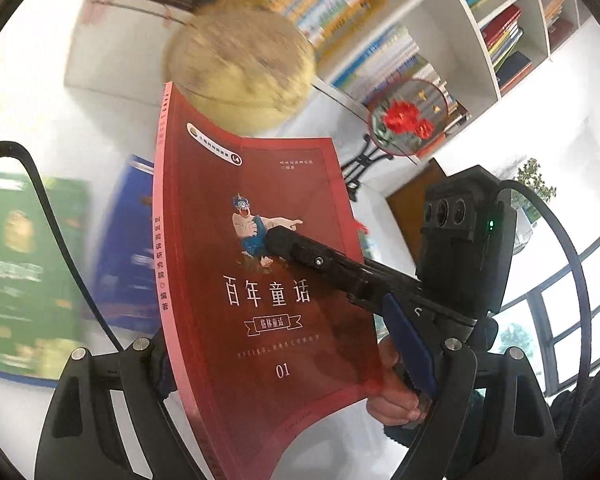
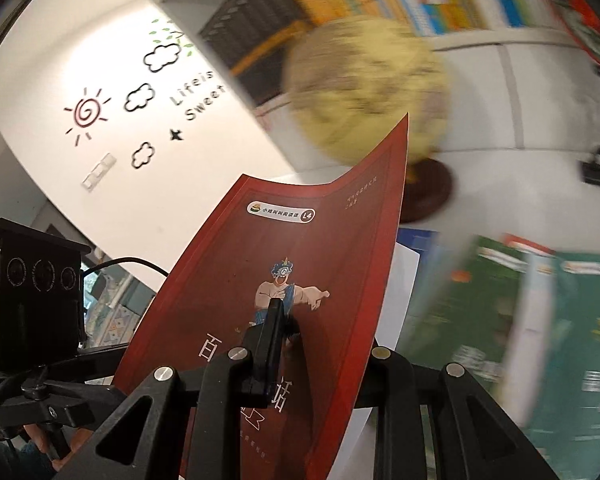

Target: Organize books

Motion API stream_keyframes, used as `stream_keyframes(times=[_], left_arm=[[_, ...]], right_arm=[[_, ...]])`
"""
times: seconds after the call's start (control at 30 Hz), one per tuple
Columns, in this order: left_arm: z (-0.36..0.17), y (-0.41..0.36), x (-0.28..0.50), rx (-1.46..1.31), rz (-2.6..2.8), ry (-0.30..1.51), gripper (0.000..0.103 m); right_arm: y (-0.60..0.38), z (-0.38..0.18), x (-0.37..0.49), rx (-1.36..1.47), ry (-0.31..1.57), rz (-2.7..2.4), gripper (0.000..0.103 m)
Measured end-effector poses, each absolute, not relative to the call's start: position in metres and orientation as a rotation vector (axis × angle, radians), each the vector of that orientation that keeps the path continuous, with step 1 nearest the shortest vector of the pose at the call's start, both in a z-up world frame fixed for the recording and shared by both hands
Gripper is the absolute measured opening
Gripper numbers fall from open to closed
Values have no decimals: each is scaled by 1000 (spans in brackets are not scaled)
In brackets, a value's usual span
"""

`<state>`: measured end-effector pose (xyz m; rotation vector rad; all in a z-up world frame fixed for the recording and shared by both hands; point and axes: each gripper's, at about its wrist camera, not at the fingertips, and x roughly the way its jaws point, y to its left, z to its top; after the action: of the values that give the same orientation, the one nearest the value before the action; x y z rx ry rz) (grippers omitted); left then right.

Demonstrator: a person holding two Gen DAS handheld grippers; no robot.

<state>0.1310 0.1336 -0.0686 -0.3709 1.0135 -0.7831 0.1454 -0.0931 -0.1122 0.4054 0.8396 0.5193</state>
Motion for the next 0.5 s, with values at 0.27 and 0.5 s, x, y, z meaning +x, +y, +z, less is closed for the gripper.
stream_keyframes(times=[0.27, 0.5], left_arm=[[-72, 238, 159, -295, -743, 1027, 85], [-98, 287, 186, -311, -739, 1044, 86]], right_arm=[[40, -117, 175, 403, 868, 553, 25], [96, -136, 204, 386, 912, 547, 25]])
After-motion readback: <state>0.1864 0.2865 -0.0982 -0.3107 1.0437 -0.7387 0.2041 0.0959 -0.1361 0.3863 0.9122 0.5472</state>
